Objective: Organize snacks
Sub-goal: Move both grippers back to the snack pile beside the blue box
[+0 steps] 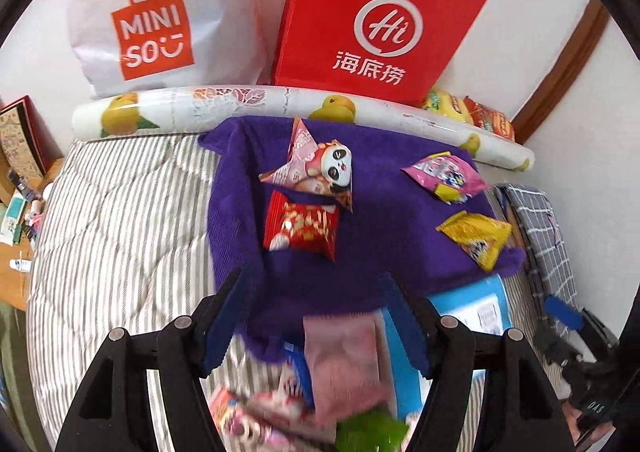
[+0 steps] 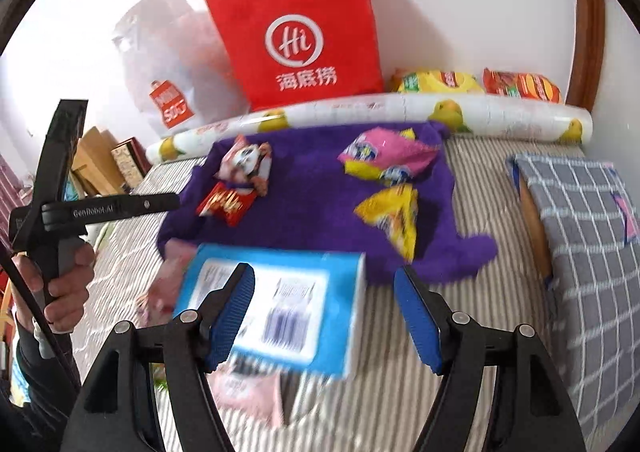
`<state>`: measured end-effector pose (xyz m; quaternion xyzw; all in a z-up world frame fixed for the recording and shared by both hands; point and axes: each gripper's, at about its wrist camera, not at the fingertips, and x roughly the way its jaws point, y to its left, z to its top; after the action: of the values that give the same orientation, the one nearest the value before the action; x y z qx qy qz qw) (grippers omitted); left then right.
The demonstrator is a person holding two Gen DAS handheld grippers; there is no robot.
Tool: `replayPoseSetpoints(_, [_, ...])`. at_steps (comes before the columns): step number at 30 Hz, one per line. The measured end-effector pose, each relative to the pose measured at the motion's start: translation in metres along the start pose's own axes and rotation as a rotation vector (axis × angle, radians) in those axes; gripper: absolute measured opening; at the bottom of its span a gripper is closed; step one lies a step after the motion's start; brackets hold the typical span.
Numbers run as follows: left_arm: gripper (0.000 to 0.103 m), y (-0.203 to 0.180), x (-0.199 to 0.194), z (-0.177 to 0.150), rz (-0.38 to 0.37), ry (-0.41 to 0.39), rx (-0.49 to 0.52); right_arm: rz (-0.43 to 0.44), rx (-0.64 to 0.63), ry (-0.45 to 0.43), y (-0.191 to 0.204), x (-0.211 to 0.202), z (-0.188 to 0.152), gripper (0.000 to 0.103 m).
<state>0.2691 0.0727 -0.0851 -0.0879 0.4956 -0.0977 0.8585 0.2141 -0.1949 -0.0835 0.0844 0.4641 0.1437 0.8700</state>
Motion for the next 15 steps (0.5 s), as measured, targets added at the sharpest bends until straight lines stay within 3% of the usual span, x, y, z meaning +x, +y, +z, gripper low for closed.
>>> replayPoseSetpoints(5, [0.068,0.006,-0.019,-0.026,-0.022,-0.012,-0.016,0.006,-0.001,0.060,0.017,-0.005,-0.033,0.076])
replayPoseSetpoints(15, [0.068,0.031,-0.034,-0.071,-0.024,-0.007,-0.037,0.028,0.036,0.193,0.037,0.035,-0.086,0.077])
